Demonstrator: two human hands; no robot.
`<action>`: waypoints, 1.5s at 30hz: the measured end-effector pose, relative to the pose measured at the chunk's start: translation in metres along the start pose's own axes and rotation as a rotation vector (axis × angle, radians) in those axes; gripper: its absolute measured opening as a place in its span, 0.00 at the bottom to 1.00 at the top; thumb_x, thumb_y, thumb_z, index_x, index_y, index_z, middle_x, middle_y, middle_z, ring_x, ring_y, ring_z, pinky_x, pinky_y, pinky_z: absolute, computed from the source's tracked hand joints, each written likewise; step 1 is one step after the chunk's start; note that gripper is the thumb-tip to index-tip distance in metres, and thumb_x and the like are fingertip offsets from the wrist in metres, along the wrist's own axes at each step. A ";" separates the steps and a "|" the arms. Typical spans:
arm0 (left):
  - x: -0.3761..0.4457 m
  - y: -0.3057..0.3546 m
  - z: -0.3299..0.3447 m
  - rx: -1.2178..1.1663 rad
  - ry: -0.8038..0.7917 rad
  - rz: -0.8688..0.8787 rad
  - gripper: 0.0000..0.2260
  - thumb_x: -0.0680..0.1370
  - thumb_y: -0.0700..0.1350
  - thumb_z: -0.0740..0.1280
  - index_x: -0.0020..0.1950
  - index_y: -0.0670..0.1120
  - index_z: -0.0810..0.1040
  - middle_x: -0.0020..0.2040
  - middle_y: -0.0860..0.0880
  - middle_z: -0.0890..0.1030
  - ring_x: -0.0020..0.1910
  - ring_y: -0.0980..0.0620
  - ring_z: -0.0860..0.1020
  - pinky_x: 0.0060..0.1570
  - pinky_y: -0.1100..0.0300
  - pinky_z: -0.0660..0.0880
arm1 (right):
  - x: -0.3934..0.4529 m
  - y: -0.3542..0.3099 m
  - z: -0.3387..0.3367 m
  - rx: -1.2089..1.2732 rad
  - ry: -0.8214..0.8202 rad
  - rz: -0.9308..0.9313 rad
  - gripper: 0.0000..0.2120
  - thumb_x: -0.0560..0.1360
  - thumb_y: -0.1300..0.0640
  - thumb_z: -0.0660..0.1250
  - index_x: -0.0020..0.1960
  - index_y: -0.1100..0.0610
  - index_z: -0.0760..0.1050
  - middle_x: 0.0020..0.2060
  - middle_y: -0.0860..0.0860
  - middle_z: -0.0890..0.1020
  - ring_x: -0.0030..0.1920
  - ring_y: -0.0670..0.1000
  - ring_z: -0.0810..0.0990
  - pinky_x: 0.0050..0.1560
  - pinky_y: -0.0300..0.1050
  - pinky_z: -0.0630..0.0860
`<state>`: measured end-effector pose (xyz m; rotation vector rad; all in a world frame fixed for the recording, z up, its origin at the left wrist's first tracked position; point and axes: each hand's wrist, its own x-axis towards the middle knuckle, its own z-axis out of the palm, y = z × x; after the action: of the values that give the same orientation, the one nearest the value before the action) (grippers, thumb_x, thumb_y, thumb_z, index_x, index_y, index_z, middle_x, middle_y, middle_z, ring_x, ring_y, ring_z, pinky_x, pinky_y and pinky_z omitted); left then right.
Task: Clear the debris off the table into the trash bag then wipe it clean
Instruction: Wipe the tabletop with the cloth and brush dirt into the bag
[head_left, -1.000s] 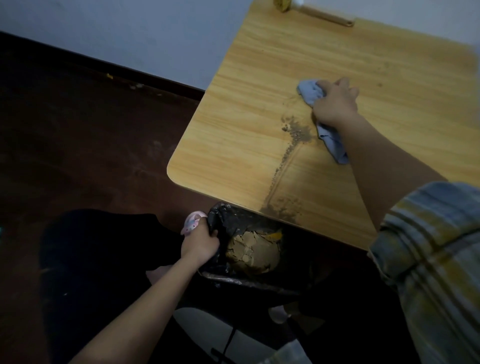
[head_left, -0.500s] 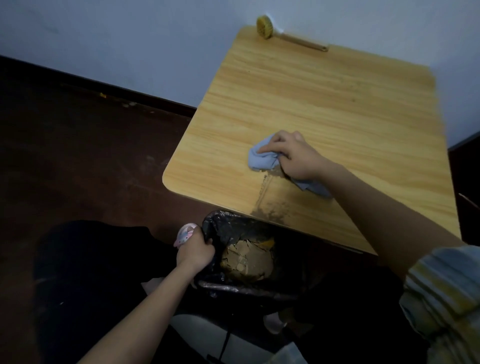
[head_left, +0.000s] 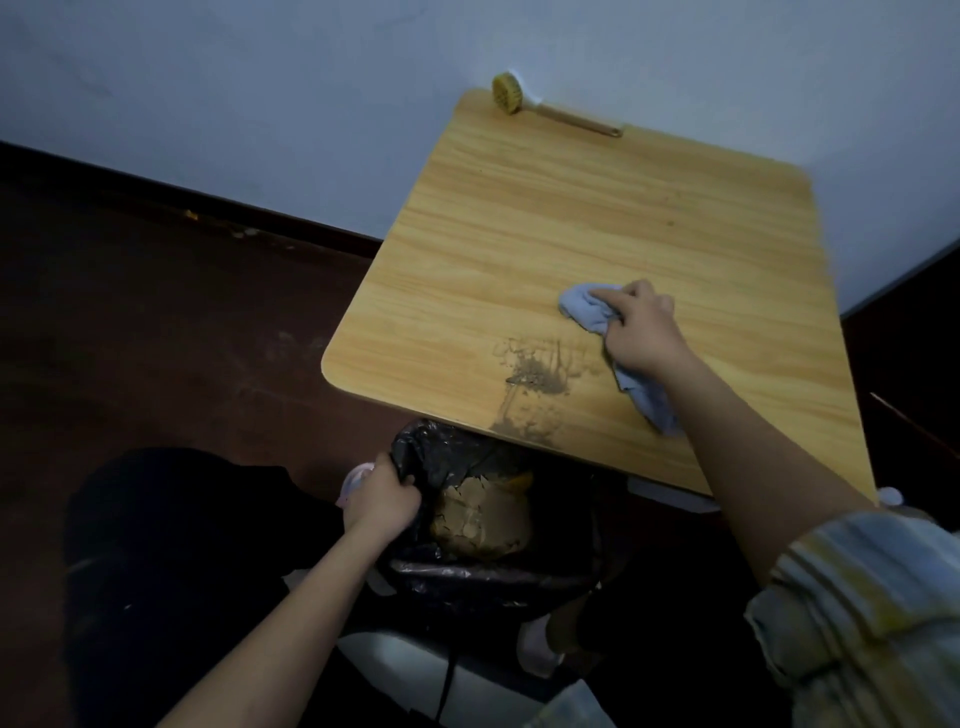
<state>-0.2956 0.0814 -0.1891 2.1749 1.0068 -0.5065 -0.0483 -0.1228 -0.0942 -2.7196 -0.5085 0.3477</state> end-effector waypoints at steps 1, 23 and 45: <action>-0.001 0.000 -0.001 -0.002 -0.002 0.004 0.13 0.80 0.47 0.60 0.63 0.44 0.67 0.55 0.43 0.78 0.54 0.40 0.77 0.43 0.56 0.68 | -0.003 -0.001 0.005 0.007 -0.022 0.006 0.23 0.82 0.63 0.50 0.74 0.51 0.66 0.59 0.55 0.66 0.59 0.59 0.62 0.59 0.53 0.63; -0.007 0.012 -0.018 -0.123 0.000 0.013 0.13 0.80 0.48 0.60 0.63 0.46 0.68 0.57 0.43 0.77 0.57 0.40 0.76 0.53 0.51 0.72 | -0.070 -0.051 0.036 -0.003 -0.122 -0.341 0.22 0.81 0.65 0.54 0.70 0.51 0.71 0.51 0.52 0.67 0.56 0.56 0.64 0.58 0.50 0.67; -0.005 0.009 -0.019 -0.168 0.069 0.002 0.13 0.78 0.50 0.61 0.61 0.48 0.70 0.59 0.43 0.77 0.60 0.39 0.75 0.54 0.52 0.70 | -0.088 -0.055 0.040 0.016 -0.166 -0.339 0.22 0.81 0.66 0.55 0.70 0.51 0.71 0.52 0.54 0.68 0.56 0.57 0.64 0.58 0.54 0.67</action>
<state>-0.2904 0.0884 -0.1694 2.0553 1.0455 -0.3348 -0.1564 -0.0971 -0.0945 -2.5386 -0.9903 0.4831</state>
